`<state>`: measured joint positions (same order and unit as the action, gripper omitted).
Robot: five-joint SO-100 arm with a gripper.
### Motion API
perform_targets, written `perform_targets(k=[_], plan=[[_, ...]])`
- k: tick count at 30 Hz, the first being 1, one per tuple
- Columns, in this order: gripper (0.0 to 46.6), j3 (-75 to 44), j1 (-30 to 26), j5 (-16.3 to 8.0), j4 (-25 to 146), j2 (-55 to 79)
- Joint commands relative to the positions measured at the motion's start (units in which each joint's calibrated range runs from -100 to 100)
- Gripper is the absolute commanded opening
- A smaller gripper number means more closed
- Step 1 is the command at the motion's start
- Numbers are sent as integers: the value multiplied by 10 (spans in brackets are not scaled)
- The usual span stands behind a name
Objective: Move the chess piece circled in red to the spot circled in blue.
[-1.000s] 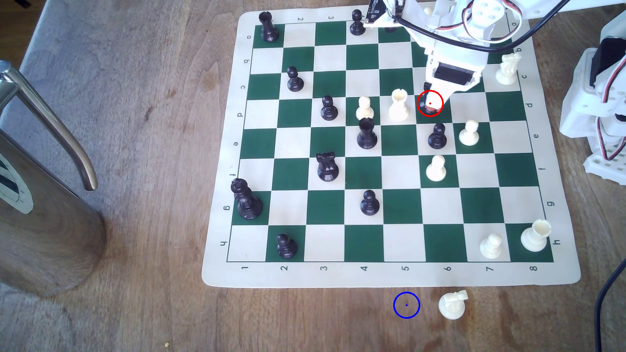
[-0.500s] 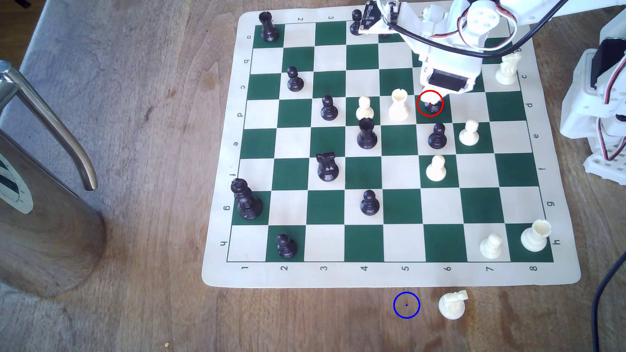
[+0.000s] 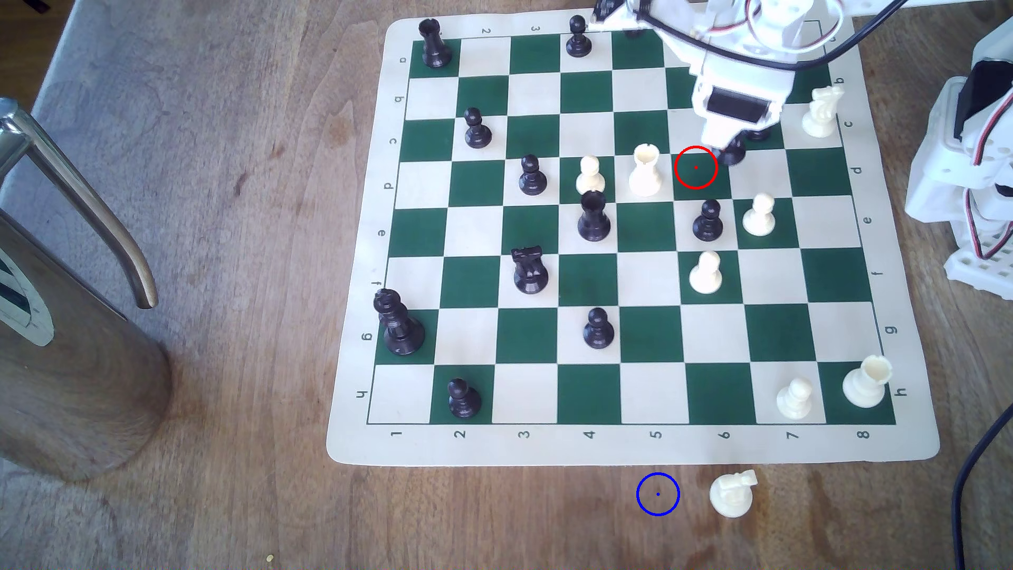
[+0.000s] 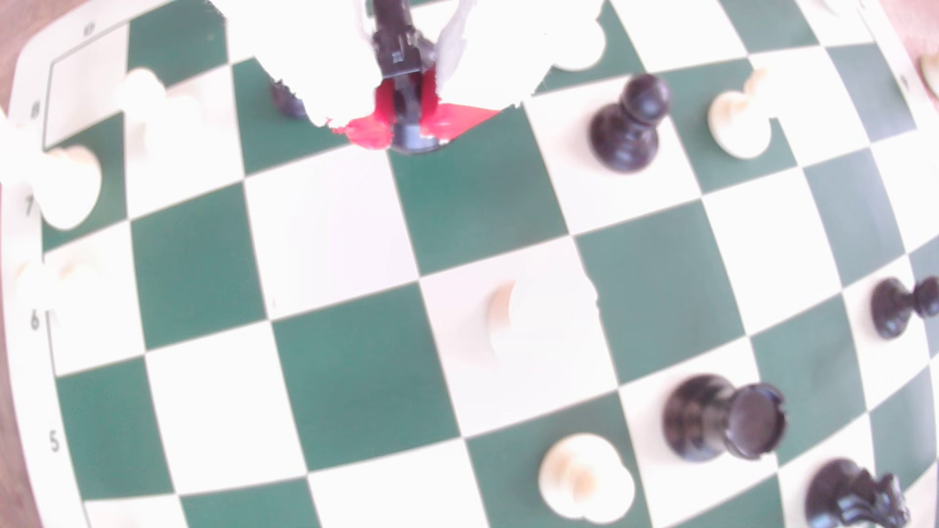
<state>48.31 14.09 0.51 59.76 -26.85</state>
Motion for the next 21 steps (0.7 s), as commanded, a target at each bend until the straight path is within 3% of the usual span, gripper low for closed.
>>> perform_targets(k=[1, 8, 15, 21], plan=[[6, -130, -10, -11, 75, -60], [6, -267, -94, -43, 169, -67], [5, -492, -237, -97, 252, 50], [5, -536, -315, -122, 232, 119]])
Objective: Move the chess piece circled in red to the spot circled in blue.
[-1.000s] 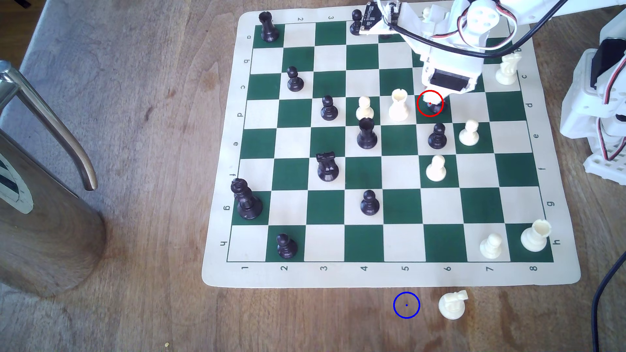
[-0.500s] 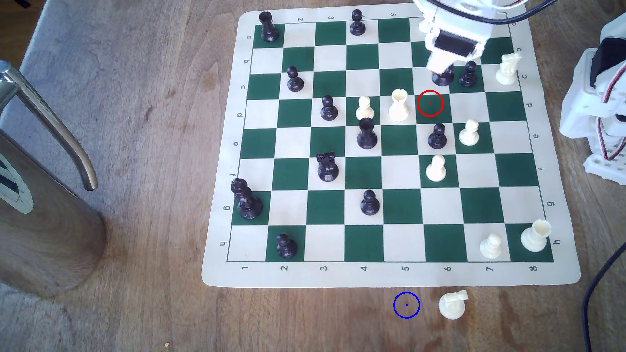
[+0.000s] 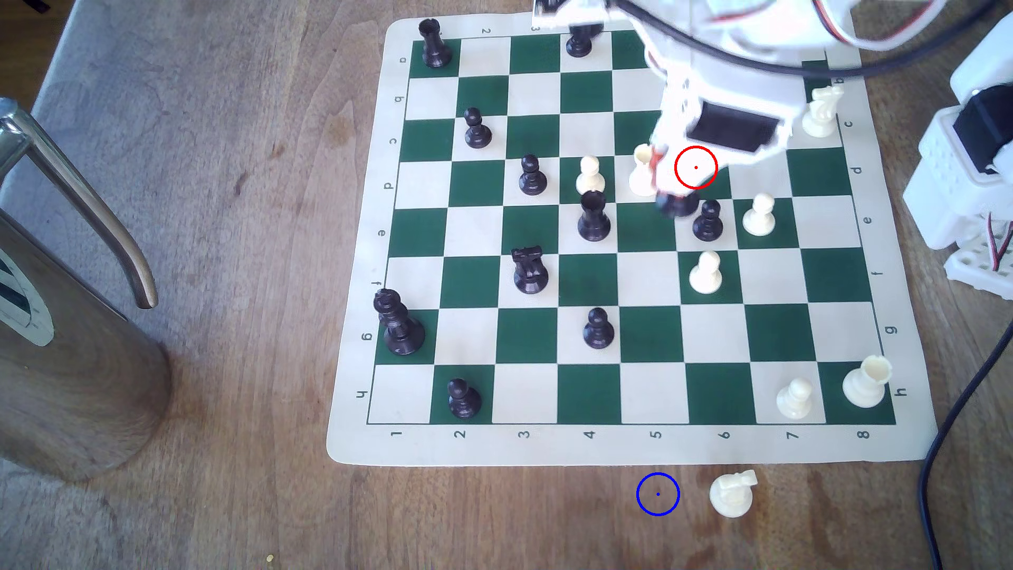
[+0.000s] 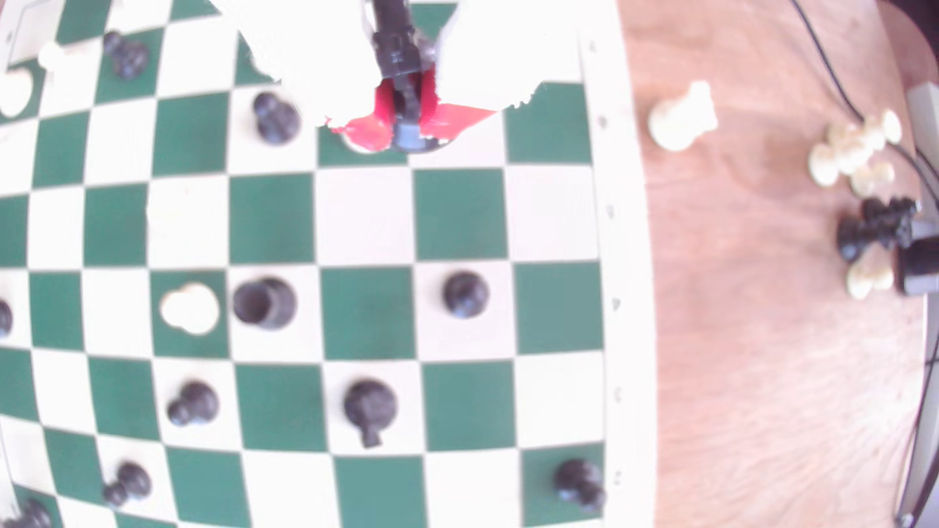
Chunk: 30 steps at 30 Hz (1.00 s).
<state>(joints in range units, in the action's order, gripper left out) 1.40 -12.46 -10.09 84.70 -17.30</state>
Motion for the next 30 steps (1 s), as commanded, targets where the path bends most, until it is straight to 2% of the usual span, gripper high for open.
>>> perform_targets(k=[1, 6, 13, 20, 30], plan=[[5, -67, -63, -19, -25, 31], [5, -67, -120, -38, -68, 86], [5, -49, -189, -43, -134, 148], [5, -56, -150, -33, -222, 226], [6, -35, -169, -42, -274, 277]])
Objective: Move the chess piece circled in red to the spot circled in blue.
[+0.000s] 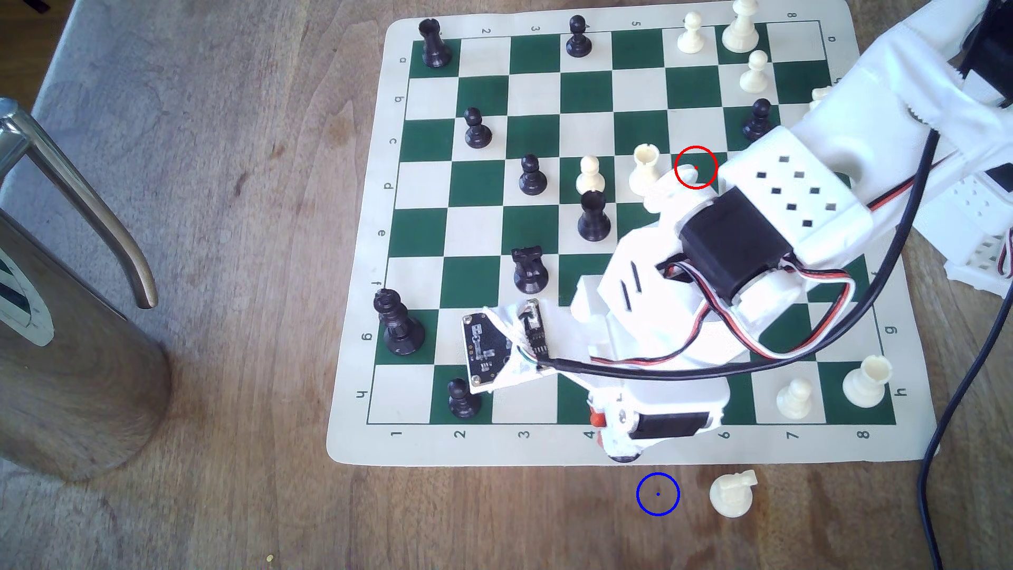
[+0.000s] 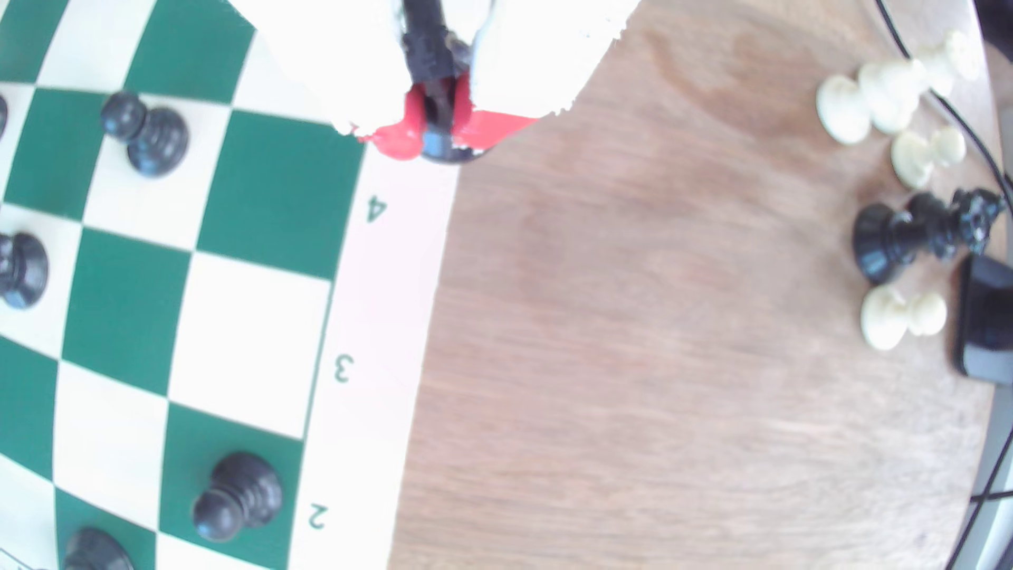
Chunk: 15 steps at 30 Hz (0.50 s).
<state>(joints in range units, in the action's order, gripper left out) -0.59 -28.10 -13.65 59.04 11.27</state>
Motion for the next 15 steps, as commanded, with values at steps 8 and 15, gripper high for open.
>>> perform_targets(k=[8, 15], plan=[[6, -1, -32, -13, -25, 13], [6, 16, -42, -17, -45, 10]])
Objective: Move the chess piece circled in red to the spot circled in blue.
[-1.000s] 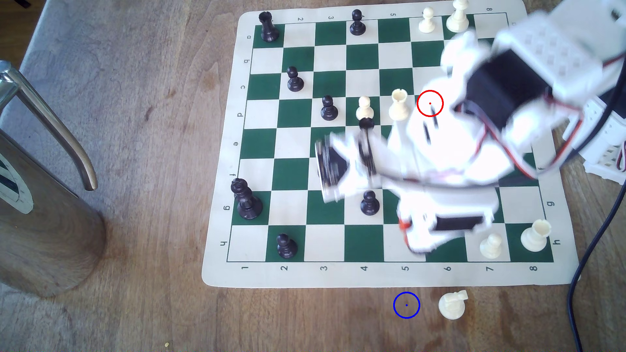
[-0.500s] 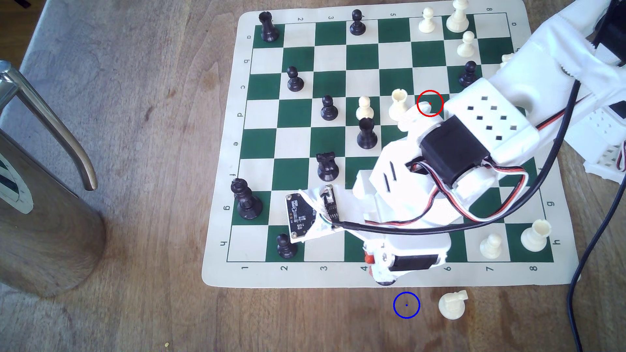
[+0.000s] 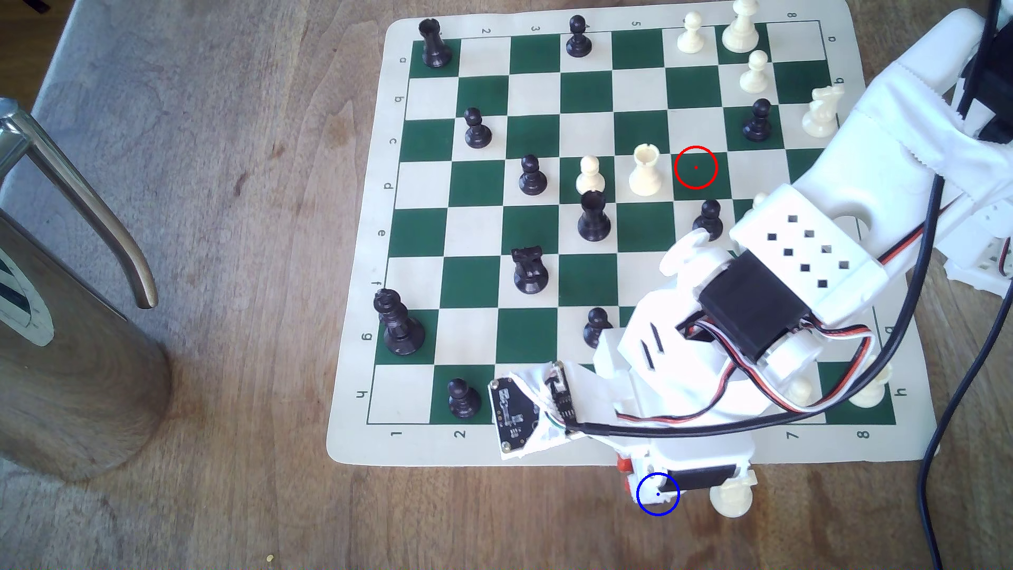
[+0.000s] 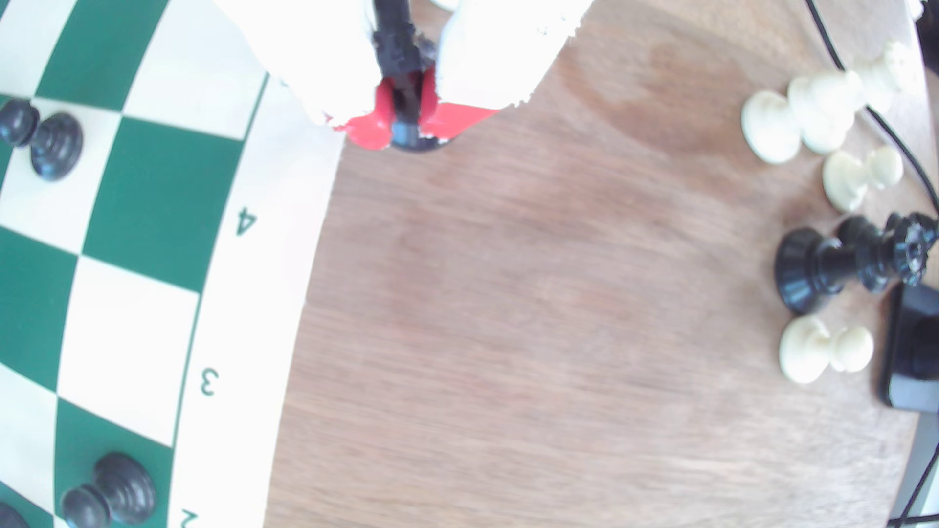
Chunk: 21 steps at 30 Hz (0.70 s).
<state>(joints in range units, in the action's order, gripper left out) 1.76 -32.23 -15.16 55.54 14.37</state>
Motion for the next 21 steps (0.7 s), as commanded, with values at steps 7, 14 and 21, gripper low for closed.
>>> perform_targets(k=[7, 14, 21], plan=[[6, -2, 2, -2, -12, -13], [6, 6, 3, -2, -16, -13], [6, 20, -4, -2, -27, -16]])
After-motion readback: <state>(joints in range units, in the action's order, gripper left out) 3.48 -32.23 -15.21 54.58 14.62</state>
